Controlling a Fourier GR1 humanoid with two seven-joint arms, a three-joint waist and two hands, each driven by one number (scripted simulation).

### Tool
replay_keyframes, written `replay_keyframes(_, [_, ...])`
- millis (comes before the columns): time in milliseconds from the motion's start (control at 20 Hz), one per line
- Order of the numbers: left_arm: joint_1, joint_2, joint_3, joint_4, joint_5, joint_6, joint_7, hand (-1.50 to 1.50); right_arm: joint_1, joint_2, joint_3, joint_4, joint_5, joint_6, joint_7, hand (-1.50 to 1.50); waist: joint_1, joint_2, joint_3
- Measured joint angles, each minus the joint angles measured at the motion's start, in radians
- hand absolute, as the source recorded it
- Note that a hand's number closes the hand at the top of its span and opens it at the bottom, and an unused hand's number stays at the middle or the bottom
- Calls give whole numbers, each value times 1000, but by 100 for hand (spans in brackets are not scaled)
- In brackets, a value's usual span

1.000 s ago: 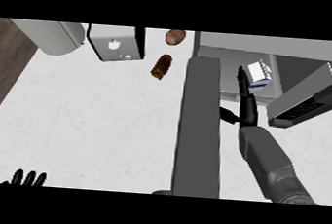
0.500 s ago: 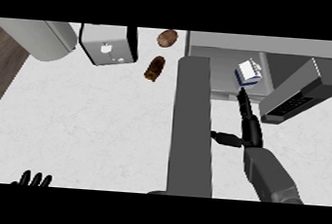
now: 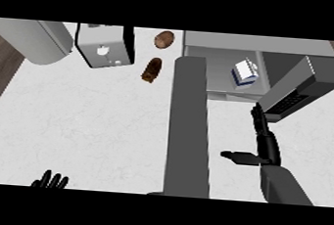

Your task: Pick up the milk, place it into the microwave and close the microwave

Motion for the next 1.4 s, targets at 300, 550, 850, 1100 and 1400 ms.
replay_keyframes(300, [-80, 5, -69, 39, -65, -17, 59, -150, 115, -54, -2, -102, -24, 50, -7, 150, -15, -3, -1])
replay_keyframes(550, [-186, -20, -133, 127, -169, -1, 97, 150, 206, -111, -9, -178, -52, 97, 14, -150, -18, -3, -1])
replay_keyframes(850, [-337, -84, -177, 219, -243, 23, 164, 150, 288, -177, -52, -225, -120, 153, 30, -150, -15, -1, -1])
replay_keyframes(1100, [-442, -157, -176, 330, -297, 91, 179, 150, 340, -235, -77, -257, -165, 194, 46, -150, -13, -1, 0])
replay_keyframes(1400, [-630, -197, -176, 498, -349, 127, 214, 150, 370, -282, -88, -260, -198, 235, 59, -150, -17, 1, 1])
